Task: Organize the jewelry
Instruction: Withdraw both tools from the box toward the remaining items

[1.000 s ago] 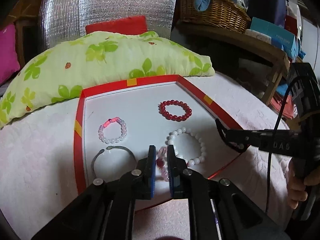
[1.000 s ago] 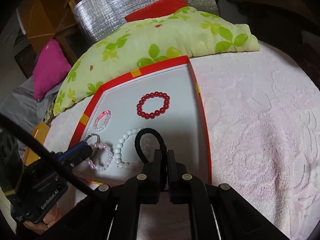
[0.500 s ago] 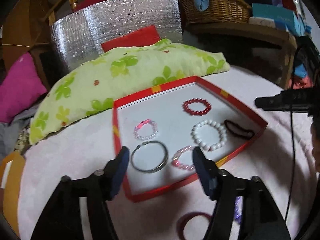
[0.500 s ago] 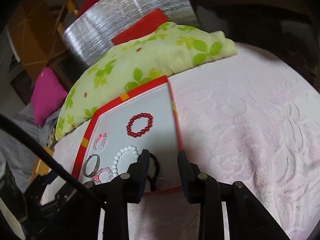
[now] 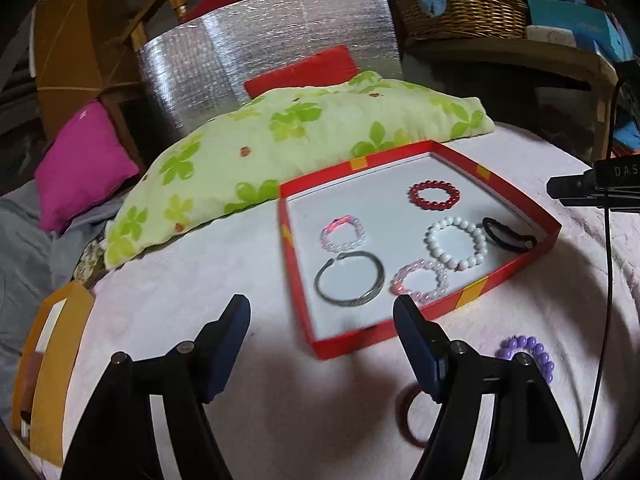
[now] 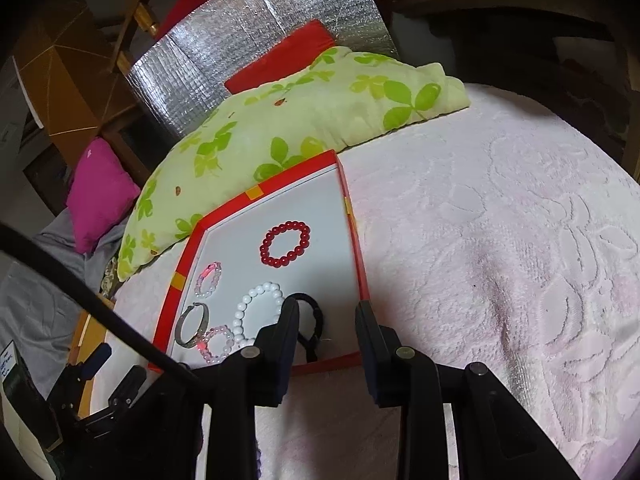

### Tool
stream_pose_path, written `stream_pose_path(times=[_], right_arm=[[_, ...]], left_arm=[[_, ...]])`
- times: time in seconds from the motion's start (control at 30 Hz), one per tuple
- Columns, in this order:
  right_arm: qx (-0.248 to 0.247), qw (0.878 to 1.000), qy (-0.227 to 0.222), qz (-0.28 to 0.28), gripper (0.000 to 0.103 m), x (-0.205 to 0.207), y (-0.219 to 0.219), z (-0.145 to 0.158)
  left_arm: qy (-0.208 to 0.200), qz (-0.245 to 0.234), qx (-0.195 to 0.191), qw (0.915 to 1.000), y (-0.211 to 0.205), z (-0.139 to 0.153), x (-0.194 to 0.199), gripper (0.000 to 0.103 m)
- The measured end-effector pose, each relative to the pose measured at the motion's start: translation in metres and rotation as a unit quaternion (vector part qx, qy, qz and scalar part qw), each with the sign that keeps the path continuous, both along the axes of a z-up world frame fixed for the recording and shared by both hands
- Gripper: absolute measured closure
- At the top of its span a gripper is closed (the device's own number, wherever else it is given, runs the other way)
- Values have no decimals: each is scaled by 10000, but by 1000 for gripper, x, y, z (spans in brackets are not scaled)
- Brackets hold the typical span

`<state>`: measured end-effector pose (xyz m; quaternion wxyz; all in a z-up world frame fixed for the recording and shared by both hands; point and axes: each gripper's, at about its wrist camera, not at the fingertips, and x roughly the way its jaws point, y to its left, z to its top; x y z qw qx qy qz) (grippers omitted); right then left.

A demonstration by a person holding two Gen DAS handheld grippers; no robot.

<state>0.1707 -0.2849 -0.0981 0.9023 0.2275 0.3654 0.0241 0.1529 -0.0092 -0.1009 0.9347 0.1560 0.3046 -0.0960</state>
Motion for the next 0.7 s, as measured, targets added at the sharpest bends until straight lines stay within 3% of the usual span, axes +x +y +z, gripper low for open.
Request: stream_pose_path(times=[0.43,0.7], right_arm=[[225,9996,-30,165,72,-10,3,1],[41,9970,-31,775,72,-19,31,0]], left_arm=[[474,525,-266,9971,32,-18,-35,28],[695,566,-294,9955,38,-28,-51,28]])
